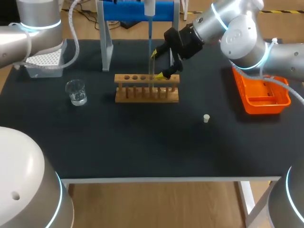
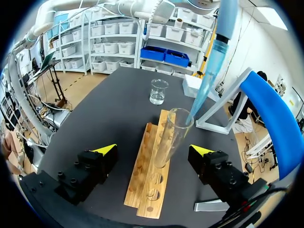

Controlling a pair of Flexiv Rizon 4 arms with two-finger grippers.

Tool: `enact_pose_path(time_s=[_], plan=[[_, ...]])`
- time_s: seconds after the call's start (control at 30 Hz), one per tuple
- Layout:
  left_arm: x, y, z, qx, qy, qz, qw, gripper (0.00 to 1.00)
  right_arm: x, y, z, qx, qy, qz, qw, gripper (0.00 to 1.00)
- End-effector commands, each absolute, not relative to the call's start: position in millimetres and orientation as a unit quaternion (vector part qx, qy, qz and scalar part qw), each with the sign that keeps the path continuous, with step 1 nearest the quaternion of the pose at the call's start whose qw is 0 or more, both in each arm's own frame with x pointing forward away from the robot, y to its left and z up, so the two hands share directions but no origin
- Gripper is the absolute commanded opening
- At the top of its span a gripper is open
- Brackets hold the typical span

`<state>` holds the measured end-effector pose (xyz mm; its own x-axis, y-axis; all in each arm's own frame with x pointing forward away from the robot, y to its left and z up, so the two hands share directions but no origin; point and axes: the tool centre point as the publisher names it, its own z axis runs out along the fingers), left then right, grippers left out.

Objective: Invert the test tube, pick up the pipette, mount the tip to pipette, aspirate from beaker and dispense into the tube, eject the tip, return the pipette, and cap with the stopper.

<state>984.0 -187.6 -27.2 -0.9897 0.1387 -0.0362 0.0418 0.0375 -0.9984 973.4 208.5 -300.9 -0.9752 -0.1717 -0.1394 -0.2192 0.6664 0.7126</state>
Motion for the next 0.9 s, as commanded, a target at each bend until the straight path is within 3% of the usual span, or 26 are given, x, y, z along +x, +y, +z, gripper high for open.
enact_pose_path(time_s=[0.03,0.9], plan=[[982.9,-185.7,-23.6,-0.063,-0.720,0.690,0.031,0.00,973.4,208.1,-300.6,-0.107,0.913,0.393,0.030,1.00],[978.9,-193.3,-8.2,-0.063,-0.724,0.686,0.036,0.00,973.4,208.1,-300.6,-0.107,0.913,0.393,0.030,1.00]])
